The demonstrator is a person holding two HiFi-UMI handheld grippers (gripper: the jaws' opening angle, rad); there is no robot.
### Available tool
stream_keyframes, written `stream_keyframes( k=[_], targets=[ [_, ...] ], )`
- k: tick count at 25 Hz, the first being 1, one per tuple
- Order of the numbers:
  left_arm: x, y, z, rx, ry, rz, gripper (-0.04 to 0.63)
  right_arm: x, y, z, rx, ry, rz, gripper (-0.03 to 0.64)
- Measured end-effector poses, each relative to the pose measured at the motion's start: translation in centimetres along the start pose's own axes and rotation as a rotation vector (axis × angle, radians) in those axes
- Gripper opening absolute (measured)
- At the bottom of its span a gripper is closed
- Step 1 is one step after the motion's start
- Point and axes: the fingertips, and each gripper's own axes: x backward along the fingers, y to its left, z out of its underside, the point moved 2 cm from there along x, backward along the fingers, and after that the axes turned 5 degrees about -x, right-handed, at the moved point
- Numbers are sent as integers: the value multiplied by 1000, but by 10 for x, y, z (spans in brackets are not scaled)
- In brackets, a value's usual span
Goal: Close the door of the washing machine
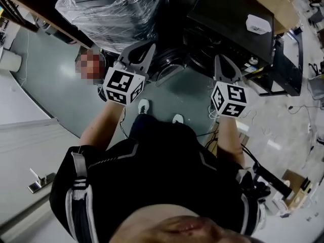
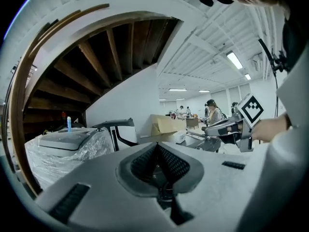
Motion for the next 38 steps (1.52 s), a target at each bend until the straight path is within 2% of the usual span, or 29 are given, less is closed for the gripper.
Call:
stream_keyframes(
  k=[2,9,12,16,21,24,27,31,38],
  targets=[
    [-11,19,12,21,8,27,2,-14,7,1,1,1,24,20],
    [-40,66,49,20,38,185,2,-48,39,25,-59,42,127,37],
    [-53,79,66,25,49,247,3,-63,53,41,-92,72,165,52],
    [-70,86,99,44,103,328,3,-82,70,68,-137,112,200,74],
    [-85,85,149,-29,206,408,3,-103,93,113,-176,184,236,92],
    [-91,84,177,-24,249,451,6,-117,111,147,-198,247,230,107],
    [-97,82,202,-2,293,492,85,-132,140,185,-235,328,190,107],
    [-100,78,233,-21,336,538,87,-151,178,234,-252,384,157,111],
    [-115,61,310,-43,481,583,87,-179,227,314,-299,459,114,147]
  ],
)
